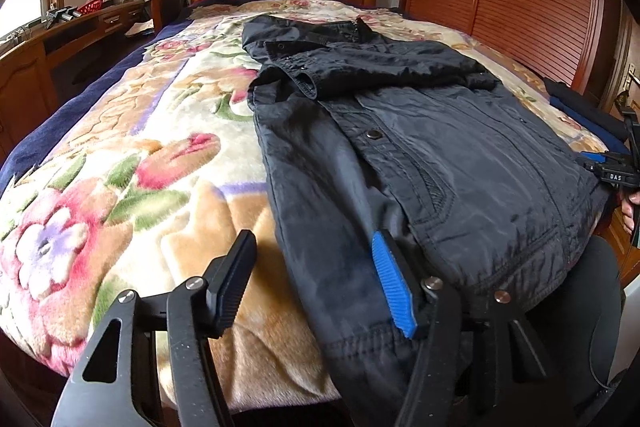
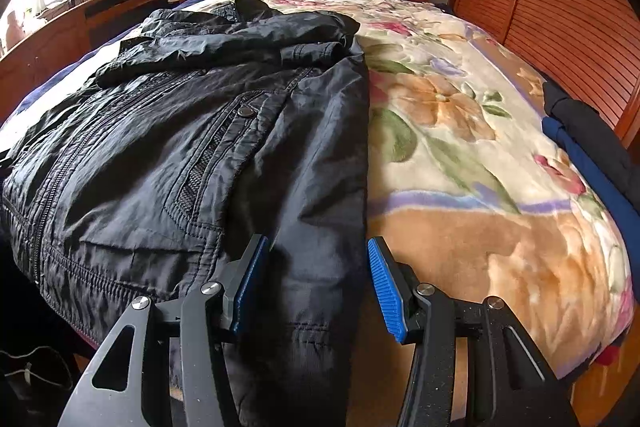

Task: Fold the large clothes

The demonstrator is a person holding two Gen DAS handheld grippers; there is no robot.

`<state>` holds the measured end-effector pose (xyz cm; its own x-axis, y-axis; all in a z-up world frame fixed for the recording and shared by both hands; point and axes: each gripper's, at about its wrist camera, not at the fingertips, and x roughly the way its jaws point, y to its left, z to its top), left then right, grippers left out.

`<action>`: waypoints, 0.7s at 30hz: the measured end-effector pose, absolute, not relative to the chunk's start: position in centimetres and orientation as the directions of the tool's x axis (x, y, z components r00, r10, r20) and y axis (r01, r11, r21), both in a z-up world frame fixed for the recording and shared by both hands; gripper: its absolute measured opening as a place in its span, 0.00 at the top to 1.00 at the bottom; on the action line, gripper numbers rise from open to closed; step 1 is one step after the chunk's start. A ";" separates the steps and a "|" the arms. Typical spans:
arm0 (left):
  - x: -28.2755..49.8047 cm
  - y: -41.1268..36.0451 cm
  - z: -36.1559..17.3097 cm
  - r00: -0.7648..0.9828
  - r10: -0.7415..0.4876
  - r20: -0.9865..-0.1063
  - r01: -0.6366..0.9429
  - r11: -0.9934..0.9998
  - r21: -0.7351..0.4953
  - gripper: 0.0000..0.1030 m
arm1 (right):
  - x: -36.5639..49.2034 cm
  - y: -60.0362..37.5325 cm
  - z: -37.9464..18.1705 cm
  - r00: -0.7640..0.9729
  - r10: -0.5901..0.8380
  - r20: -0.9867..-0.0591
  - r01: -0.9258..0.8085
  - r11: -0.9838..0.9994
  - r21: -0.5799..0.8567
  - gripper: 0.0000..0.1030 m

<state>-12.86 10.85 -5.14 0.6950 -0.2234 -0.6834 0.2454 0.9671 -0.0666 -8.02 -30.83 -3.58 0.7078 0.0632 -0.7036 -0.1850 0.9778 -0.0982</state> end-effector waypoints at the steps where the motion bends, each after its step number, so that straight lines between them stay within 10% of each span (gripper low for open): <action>1: -13.0 10.8 -5.2 0.696 -0.223 -0.683 0.245 0.967 -0.066 0.40 | -8.2 -30.9 -3.6 0.704 0.071 -0.707 -0.185 0.979 -0.087 0.49; 15: -13.7 9.8 -4.7 0.698 -0.247 -0.672 0.282 0.958 -0.059 0.88 | -7.4 -30.5 -3.8 0.670 0.172 -0.723 -0.254 0.967 -0.006 0.81; 21: -14.1 10.1 -2.4 0.722 -0.279 -0.633 0.292 0.953 -0.086 0.95 | -9.0 -30.9 -1.6 0.737 0.224 -0.637 -0.265 0.964 0.032 0.91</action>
<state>-14.12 10.07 -2.37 0.7223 -0.2787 -0.6329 0.2918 0.9526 -0.0865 -9.02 -30.93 -1.64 0.7374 0.2242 -0.6372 -0.2653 0.9636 0.0320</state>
